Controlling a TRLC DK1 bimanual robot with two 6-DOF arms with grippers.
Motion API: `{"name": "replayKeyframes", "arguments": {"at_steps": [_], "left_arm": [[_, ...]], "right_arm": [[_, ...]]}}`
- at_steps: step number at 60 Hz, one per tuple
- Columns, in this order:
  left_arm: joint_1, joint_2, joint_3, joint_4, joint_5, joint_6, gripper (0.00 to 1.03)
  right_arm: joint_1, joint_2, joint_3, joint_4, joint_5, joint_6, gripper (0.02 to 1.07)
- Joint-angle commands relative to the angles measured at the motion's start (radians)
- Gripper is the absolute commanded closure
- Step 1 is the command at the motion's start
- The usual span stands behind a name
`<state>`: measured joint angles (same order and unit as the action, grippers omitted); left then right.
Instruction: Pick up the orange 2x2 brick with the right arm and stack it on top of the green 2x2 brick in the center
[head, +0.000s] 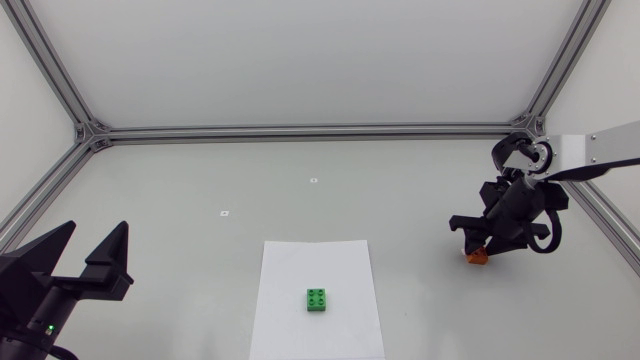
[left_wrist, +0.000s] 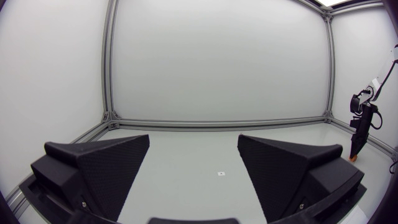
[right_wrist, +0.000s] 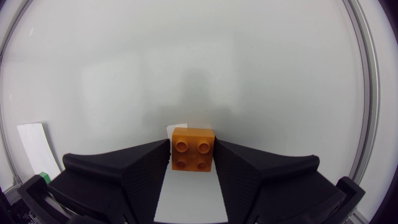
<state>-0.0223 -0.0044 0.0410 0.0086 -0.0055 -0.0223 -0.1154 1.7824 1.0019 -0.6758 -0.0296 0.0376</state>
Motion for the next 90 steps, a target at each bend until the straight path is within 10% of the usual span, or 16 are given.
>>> {"name": "replayKeyframes", "arguments": {"at_steps": [1, 37, 90], "left_arm": [[0.002, -0.008, -0.041, -0.015, 0.004, 0.013, 0.04], [0.002, -0.008, -0.041, -0.013, 0.004, 0.013, 0.04], [0.002, -0.008, -0.041, -0.013, 0.004, 0.013, 0.04]], "right_arm": [[-0.01, -0.011, -0.02, 0.005, -0.003, 0.007, 0.58], [0.066, -0.12, -0.077, 0.038, 0.008, -0.107, 0.78], [0.723, -0.305, -0.101, -0.122, 0.059, -0.372, 0.81]]}}
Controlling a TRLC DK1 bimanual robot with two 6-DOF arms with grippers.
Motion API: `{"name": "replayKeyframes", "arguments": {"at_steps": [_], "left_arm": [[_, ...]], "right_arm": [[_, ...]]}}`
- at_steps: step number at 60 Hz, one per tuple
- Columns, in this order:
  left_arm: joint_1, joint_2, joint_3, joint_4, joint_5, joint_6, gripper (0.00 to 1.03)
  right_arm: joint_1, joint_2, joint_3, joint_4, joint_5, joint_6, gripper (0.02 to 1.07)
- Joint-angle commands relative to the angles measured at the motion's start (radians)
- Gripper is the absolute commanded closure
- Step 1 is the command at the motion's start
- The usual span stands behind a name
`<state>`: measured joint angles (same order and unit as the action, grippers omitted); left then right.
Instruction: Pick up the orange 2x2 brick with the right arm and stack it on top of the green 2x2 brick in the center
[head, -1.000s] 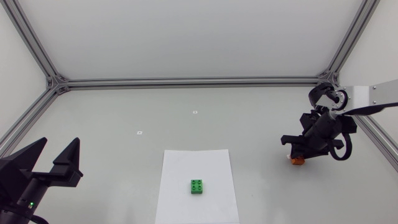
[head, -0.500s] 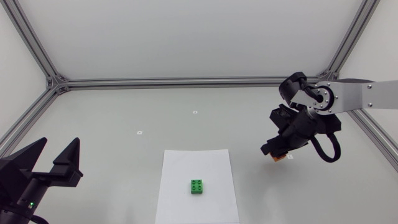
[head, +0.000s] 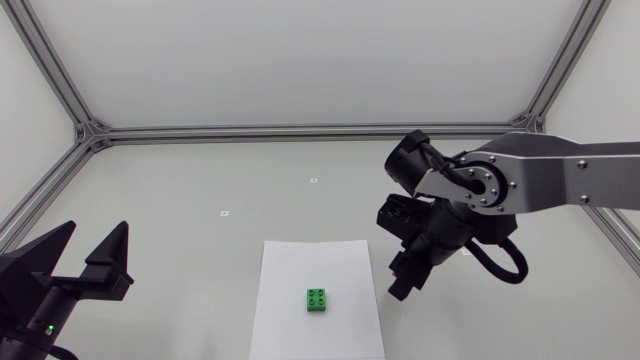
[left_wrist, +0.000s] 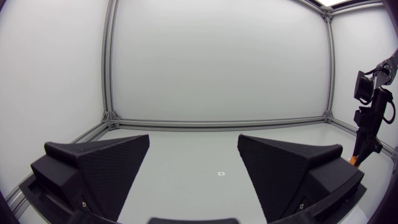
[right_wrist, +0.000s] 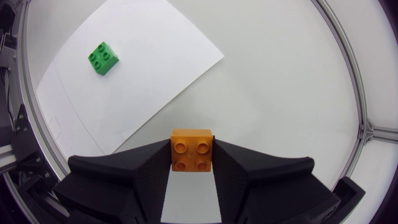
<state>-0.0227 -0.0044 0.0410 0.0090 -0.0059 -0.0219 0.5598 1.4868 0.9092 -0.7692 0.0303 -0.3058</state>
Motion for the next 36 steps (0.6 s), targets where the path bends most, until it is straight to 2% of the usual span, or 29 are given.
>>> {"name": "replayKeyframes", "arguments": {"at_steps": [1, 7, 21, 36], "left_arm": [[0.003, -0.008, -0.041, -0.014, 0.004, 0.013, 0.04], [0.003, -0.008, -0.041, -0.014, 0.004, 0.013, 0.04], [0.003, -0.008, -0.041, -0.014, 0.004, 0.013, 0.04], [0.003, -0.008, -0.041, -0.014, 0.004, 0.013, 0.04]], "right_arm": [[0.057, -0.005, -0.004, -0.031, -0.001, -0.03, 0.81], [0.111, 0.035, 0.033, -0.082, -0.004, -0.058, 0.81], [0.204, 0.046, 0.071, -0.067, -0.059, -0.147, 0.86], [0.298, 0.142, 0.154, -0.071, -0.052, -0.204, 0.86]]}}
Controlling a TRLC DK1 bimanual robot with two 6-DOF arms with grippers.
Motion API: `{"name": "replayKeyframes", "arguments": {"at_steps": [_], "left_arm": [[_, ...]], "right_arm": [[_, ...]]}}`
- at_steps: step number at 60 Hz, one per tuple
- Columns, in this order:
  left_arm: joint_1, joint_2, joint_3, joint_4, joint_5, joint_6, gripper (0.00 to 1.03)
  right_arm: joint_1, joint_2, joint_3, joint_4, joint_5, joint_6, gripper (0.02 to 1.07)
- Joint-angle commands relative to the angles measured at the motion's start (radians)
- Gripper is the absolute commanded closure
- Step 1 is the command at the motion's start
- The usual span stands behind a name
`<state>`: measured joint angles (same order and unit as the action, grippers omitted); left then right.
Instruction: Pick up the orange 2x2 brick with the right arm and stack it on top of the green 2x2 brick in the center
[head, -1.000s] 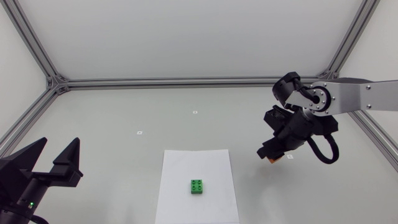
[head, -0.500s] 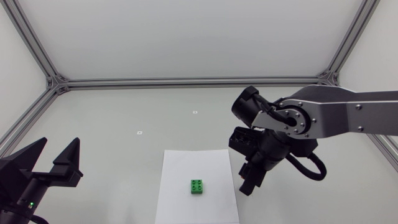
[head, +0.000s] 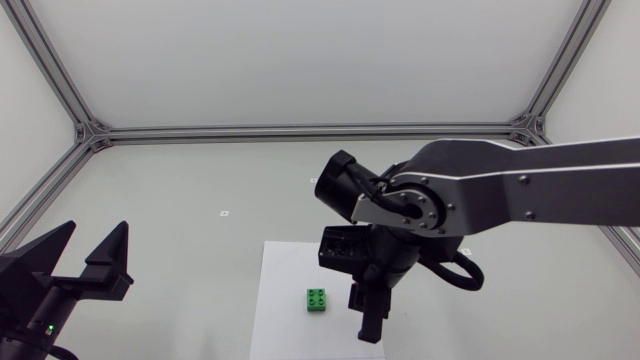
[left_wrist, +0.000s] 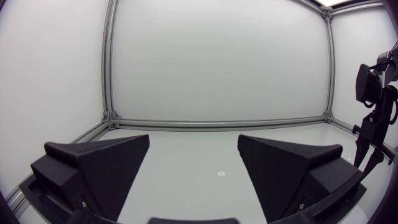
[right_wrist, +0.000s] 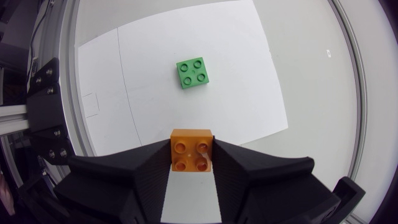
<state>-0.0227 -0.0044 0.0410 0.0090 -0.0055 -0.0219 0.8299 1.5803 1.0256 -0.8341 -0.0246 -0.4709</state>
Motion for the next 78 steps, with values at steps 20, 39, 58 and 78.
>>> {"name": "replayKeyframes", "arguments": {"at_steps": [20, 39, 58, 78], "left_arm": [[0.003, -0.008, -0.041, -0.014, 0.004, 0.013, 0.04], [0.003, -0.008, -0.041, -0.015, 0.004, 0.013, 0.04], [0.003, -0.008, -0.041, -0.015, 0.004, 0.013, 0.04], [0.003, -0.008, -0.041, -0.015, 0.004, 0.013, 0.04]], "right_arm": [[0.094, 0.158, 0.149, -0.002, 0.005, -0.092, 0.86], [0.1, 0.27, 0.246, -0.005, 0.006, -0.14, 0.86], [0.1, 0.323, 0.275, -0.007, 0.009, -0.16, 0.86], [0.095, 0.353, 0.28, 0.003, 0.011, -0.161, 0.86]]}}
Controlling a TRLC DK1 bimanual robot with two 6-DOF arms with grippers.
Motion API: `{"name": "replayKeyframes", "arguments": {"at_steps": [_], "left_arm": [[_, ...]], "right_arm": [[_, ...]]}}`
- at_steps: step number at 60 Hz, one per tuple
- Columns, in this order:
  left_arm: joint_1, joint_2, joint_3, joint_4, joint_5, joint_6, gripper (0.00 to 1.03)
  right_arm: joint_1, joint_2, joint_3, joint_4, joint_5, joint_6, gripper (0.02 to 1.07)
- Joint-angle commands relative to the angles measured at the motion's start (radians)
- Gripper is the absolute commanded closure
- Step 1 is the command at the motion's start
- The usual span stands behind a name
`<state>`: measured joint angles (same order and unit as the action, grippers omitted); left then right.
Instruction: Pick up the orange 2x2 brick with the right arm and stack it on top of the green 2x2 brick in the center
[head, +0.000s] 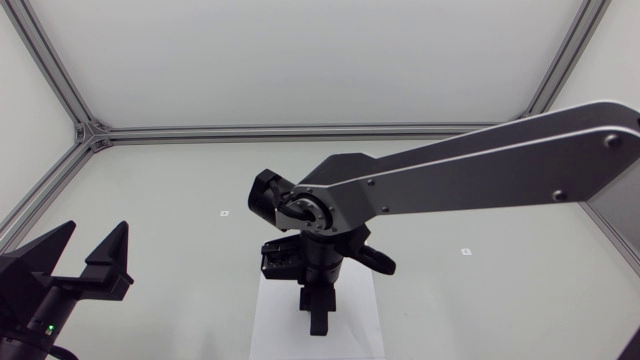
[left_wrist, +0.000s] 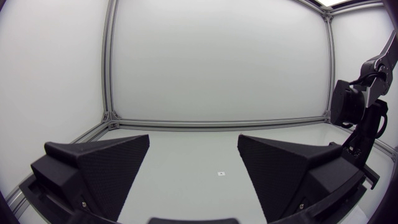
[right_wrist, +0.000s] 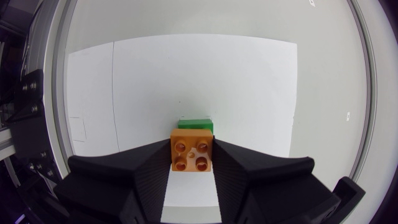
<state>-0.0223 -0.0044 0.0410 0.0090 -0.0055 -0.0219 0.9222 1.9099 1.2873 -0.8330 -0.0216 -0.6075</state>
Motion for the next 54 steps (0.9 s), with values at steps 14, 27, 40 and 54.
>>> {"name": "replayKeyframes", "arguments": {"at_steps": [14, 27, 40, 54], "left_arm": [[0.002, -0.008, -0.041, -0.014, 0.004, 0.013, 0.04], [0.002, -0.008, -0.041, -0.015, 0.004, 0.013, 0.04], [0.002, -0.008, -0.041, -0.014, 0.004, 0.013, 0.04], [0.002, -0.008, -0.041, -0.015, 0.004, 0.013, 0.04]], "right_arm": [[0.0, 0.038, 0.017, 0.011, 0.009, -0.025, 0.86], [0.001, 0.046, 0.017, 0.008, 0.017, -0.025, 0.86], [-0.005, 0.057, 0.014, -0.003, 0.029, -0.025, 0.85], [-0.028, 0.084, 0.004, -0.026, 0.003, -0.035, 0.86]]}}
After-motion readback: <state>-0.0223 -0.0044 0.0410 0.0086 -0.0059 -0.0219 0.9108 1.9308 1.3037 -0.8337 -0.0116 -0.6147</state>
